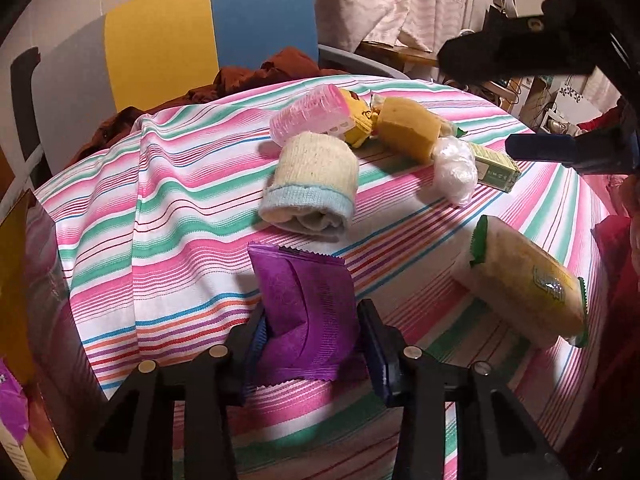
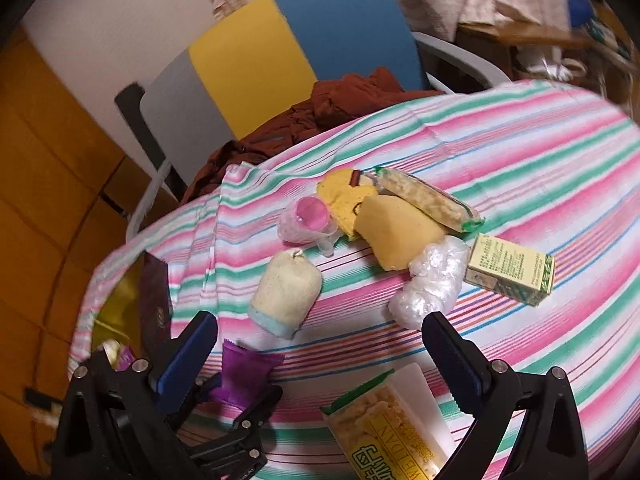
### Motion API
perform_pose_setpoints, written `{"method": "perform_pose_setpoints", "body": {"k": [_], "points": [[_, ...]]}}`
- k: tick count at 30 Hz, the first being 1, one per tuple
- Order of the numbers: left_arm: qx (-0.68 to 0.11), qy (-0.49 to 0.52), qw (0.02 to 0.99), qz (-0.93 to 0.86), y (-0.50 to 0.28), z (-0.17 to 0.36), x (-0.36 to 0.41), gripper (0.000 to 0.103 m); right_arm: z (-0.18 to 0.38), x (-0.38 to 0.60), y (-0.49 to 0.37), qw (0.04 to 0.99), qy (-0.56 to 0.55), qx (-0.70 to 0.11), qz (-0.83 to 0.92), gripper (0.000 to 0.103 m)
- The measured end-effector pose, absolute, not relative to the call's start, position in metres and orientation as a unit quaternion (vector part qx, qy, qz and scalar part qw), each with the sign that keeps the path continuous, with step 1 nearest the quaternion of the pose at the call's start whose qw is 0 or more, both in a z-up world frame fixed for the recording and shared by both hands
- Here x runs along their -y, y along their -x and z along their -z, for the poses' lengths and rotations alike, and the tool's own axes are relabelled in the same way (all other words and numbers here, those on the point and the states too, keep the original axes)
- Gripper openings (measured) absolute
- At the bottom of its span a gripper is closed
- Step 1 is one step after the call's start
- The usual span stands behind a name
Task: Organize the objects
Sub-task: 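Grasp the purple candy packet with the left tool, then grasp the beige-and-blue sock roll with the right tool while the left holds the purple packet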
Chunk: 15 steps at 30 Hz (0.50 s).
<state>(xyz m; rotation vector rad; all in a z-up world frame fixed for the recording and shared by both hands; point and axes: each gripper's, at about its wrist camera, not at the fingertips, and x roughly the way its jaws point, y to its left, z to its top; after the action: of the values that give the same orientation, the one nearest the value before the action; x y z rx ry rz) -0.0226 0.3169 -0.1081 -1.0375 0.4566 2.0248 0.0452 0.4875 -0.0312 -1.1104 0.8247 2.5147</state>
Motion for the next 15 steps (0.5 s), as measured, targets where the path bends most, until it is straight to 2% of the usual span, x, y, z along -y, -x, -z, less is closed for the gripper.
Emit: {"method": "perform_pose_setpoints", "body": {"k": [9, 15], "points": [[-0.163, 0.409, 0.407, -0.800, 0.024, 0.109, -0.313, 0.043, 0.032, -0.462, -0.016, 0.069, 0.421, -0.233, -0.874, 0.103], [-0.157, 0.406, 0.410, -0.802, 0.024, 0.109, -0.311, 0.043, 0.048, -0.470, 0.024, 0.056, 0.455, -0.244, -0.854, 0.103]]}}
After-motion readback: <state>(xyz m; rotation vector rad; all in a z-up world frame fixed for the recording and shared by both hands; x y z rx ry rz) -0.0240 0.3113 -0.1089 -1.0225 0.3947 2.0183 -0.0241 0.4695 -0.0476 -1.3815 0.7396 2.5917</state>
